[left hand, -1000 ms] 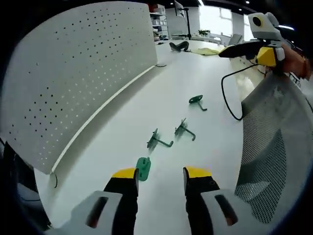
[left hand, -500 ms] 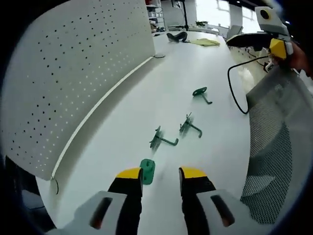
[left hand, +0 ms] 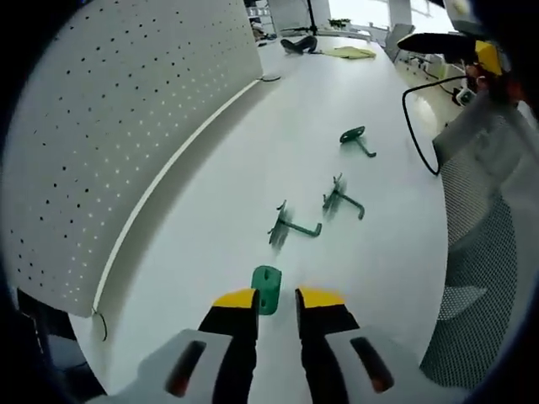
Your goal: Insert the hook assembly into the mounting plate slot until the hook locks in place.
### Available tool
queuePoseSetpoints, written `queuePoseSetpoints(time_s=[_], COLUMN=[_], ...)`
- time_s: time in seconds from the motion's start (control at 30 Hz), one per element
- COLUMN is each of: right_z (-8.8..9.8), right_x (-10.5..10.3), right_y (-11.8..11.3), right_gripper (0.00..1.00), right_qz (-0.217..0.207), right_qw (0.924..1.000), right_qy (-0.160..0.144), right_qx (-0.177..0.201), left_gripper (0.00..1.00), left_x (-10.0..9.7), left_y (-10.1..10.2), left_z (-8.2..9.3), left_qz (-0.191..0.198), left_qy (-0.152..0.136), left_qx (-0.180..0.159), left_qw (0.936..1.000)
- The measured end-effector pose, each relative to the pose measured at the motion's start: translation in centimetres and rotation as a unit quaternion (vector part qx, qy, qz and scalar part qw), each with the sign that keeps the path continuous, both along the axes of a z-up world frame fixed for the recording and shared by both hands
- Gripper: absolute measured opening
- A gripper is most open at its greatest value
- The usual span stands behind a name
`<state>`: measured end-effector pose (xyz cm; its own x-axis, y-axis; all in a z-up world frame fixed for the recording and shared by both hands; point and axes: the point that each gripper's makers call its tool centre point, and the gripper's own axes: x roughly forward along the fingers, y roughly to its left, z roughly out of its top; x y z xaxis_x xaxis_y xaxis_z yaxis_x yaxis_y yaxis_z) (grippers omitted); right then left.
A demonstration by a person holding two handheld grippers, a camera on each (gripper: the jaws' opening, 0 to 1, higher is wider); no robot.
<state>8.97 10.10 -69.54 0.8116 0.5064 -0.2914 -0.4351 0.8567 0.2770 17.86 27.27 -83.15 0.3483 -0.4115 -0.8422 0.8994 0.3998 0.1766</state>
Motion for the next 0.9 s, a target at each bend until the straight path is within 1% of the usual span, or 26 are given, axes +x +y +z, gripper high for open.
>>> queuePoseSetpoints(time_s=[0.27,0.4,0.53,0.7,0.8,0.9], right_z=[0.1,0.1,0.1,0.1,0.2,0.2], right_x=[0.0,0.0,0.0,0.0,0.0,0.0], right_y=[-0.1,-0.2,-0.3,-0.5,-0.5,-0.5], right_gripper=[0.62,0.61,0.61,0.61,0.61,0.61], right_qz=[-0.002,-0.004,-0.005,-0.009,-0.011,-0.010], right_qw=[1.0000,1.0000,1.0000,0.9999,0.9999,0.9999], right_qy=[-0.001,-0.001,-0.001,-0.002,-0.003,-0.003], right_qx=[0.003,0.004,0.005,0.006,0.007,0.006], left_gripper=[0.13,0.10,0.09,0.08,0.04,0.04], left_x=[0.1,0.7,0.9,1.0,1.0,1.1], left_y=[-0.5,-0.3,-0.3,-0.1,-0.1,0.1], left_z=[-0.6,-1.0,-1.1,-1.5,-1.6,-1.4], left_qz=[-0.003,-0.003,-0.004,-0.002,-0.002,0.002], left_qy=[0.002,-0.008,-0.007,-0.005,-0.005,-0.002], left_qx=[0.017,0.038,0.040,0.052,0.053,0.049], left_qw=[0.9998,0.9992,0.9991,0.9986,0.9986,0.9988])
